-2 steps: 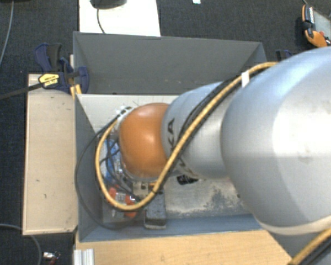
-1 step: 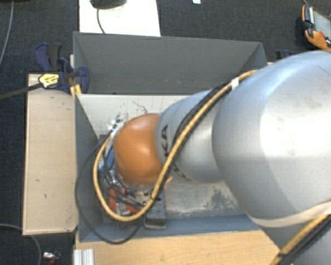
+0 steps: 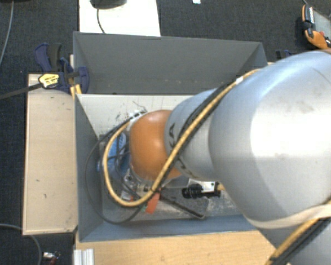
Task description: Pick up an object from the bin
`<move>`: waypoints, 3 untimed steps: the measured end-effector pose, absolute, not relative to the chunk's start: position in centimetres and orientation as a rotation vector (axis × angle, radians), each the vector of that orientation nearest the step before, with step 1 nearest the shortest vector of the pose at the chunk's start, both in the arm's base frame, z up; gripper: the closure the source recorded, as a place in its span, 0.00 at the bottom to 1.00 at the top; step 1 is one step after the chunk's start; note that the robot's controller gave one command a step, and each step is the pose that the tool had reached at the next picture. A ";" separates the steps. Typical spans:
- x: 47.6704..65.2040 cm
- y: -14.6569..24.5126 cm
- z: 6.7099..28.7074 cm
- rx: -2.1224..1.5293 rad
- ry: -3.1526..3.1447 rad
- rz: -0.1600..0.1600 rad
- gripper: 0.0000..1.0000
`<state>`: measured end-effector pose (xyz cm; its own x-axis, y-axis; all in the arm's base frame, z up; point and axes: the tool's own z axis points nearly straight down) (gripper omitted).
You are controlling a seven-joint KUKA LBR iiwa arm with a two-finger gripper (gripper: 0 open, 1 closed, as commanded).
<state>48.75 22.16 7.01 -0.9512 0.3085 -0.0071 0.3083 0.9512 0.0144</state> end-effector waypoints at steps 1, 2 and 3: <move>48.7 22.2 7.0 0.491 3.094 0.022 1.00; 48.5 22.1 9.6 0.492 3.101 0.014 1.00; 48.7 22.2 13.2 0.485 3.094 0.022 1.00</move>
Offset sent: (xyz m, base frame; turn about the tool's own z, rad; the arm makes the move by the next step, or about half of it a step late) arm -0.0001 0.0004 0.0811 0.0010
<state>48.73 22.18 13.25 -0.9519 0.3062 -0.0077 0.3061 0.9519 0.0154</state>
